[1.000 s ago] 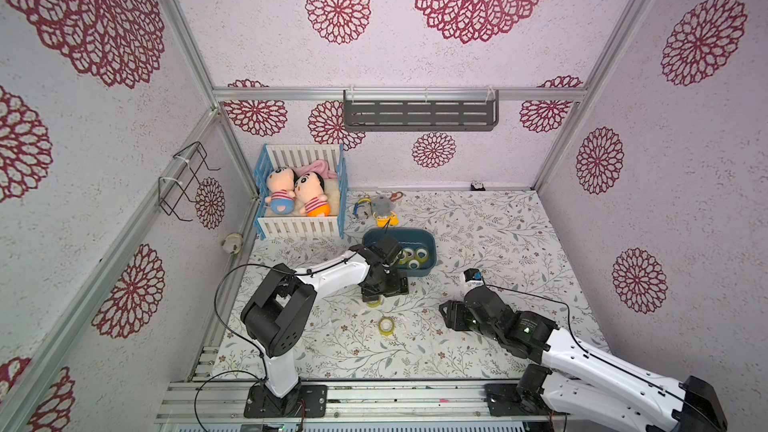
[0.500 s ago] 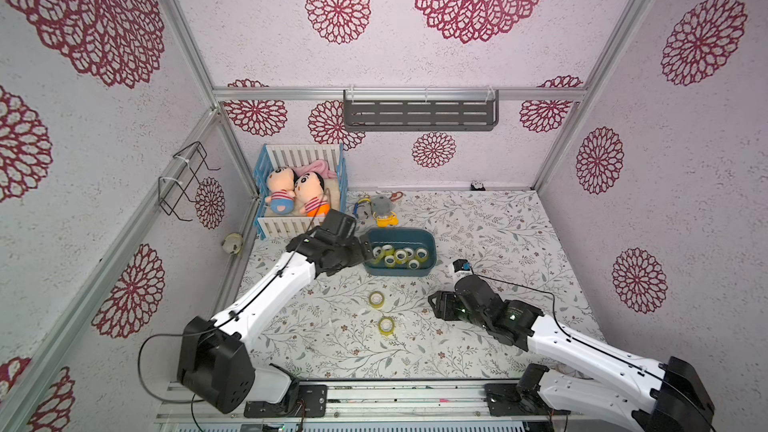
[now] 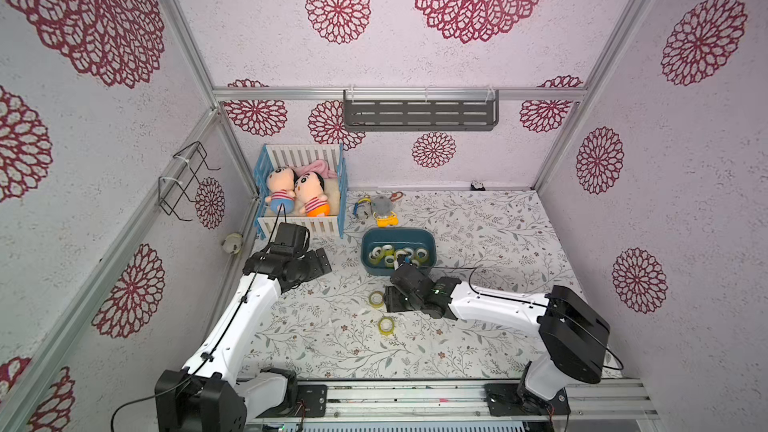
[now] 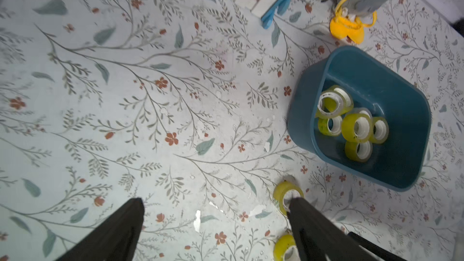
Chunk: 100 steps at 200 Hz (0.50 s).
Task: Put the transparent tape into the storage box
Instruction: Pick up the tape at the center of the board.
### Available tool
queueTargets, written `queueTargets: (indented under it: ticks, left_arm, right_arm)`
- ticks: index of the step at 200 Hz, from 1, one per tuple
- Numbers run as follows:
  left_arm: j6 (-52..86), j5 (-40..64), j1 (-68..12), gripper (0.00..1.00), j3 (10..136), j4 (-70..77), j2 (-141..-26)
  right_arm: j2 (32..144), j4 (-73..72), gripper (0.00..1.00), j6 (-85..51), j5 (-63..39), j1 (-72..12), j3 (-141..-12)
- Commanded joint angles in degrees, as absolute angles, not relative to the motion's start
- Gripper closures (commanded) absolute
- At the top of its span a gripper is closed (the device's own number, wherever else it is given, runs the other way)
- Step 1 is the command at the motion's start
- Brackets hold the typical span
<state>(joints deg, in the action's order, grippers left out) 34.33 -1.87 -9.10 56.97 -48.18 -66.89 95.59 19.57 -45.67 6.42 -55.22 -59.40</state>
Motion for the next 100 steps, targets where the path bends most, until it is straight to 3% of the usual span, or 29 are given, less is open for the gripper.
queueTargets:
  ticks: [1,64,100]
  left_arm:
    - [30.5,-5.3,-8.8,0.03,53.5,-44.1,-64.8]
    - [30.6,-8.8,-8.3,0.03,52.8,-44.4,-59.8]
    - [30.1,-5.6,-8.4,0.03,52.7,-43.5,-60.6]
  right_arm:
    - [98.1,19.2,0.38,-47.5,9.3,-55.2,-62.1]
    - [104.9,21.1,0.38,-47.1,9.8,-55.5,-66.6]
    - [105.6,17.7,0.39,-46.8,7.8,-54.8,-67.1]
